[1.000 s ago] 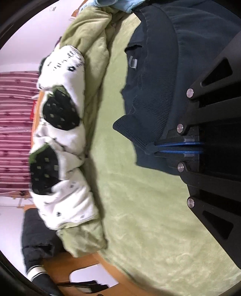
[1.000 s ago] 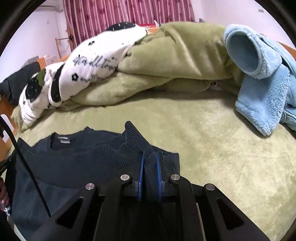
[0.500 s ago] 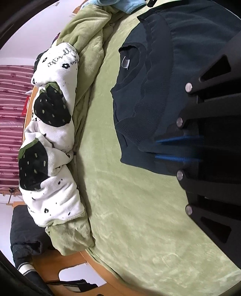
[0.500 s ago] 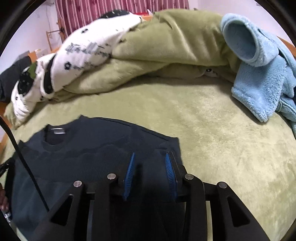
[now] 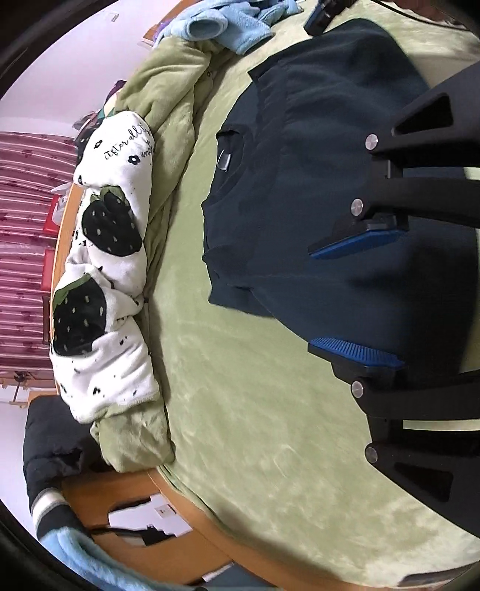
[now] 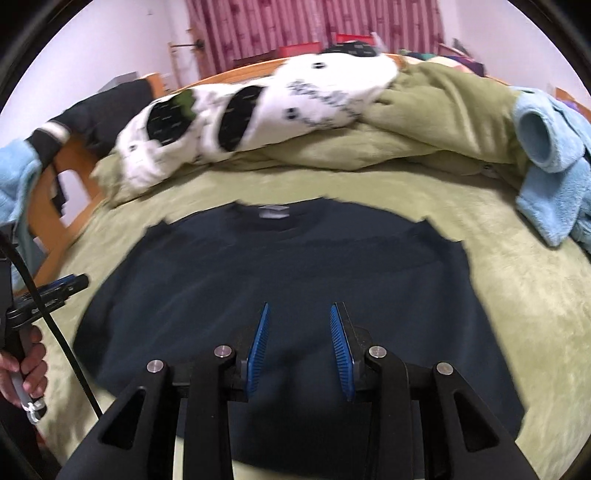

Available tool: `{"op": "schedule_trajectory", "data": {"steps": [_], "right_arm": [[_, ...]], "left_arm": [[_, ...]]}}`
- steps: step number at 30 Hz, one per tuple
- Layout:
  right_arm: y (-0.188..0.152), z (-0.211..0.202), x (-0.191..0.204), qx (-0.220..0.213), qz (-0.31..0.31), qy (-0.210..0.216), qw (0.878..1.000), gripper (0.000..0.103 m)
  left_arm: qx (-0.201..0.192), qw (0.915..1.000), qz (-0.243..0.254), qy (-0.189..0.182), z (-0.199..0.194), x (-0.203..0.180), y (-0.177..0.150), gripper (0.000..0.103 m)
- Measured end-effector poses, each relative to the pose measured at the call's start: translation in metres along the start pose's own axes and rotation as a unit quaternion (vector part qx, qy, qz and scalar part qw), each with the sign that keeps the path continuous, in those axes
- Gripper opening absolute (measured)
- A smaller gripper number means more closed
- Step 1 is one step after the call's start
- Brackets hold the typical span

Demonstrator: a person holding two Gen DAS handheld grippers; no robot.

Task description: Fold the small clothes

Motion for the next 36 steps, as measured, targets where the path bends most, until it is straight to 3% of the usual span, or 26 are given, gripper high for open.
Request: {"op": "schedule_trajectory", "data": {"steps": [4,11,16,23,27,31,34,36], "right_arm": [[-0.017,0.003,0.047,0.009,-0.009,0.023,1.0,0.034],[-0.05,0.035,0.131,0.035,-0.045,0.059,0.997,0.054],[-0.076,0.071,0.188,0.054,-0.105,0.071,0.99,0.055],[-0.111,0.132,0.251,0.105,-0.172,0.093,0.975,0.057],[-0.123,0.153,0.272,0.095,-0.225,0.054,0.968,0.07],[-0.122,0.175,0.283,0.097,-0.247,0.003,0.964,0.07],[-0.119,0.185,0.287,0.086,-0.263,-0.023,0.961,0.062],[-0.117,0.188,0.286,0.081,-0.269,-0.033,0.959,0.046]], "left_arm": [[0.001,1.0,-0.007,-0.002,-0.017,0.025,-0.014,0.042],[0.007,0.9994,-0.025,0.02,-0.019,0.083,-0.038,0.042],[0.019,0.998,-0.041,0.045,-0.005,0.125,-0.055,0.042],[0.041,0.9965,-0.059,0.042,0.017,0.159,-0.068,0.042],[0.052,0.9951,-0.08,0.026,0.025,0.169,-0.071,0.042],[0.046,0.9942,-0.095,0.019,0.023,0.172,-0.071,0.042],[0.044,0.993,-0.108,0.019,0.021,0.176,-0.071,0.042],[0.044,0.9926,-0.111,0.021,0.02,0.176,-0.071,0.042]]}}
Point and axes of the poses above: each gripper's, at about its wrist camera, not at the fingertips, and z roughly the way its jaws point, x to its left, y to its top, the point moved 1 cm from there along z, roughly the way its jaws point, and after that the axes turned 13 degrees about y, right-handed, at the moved point
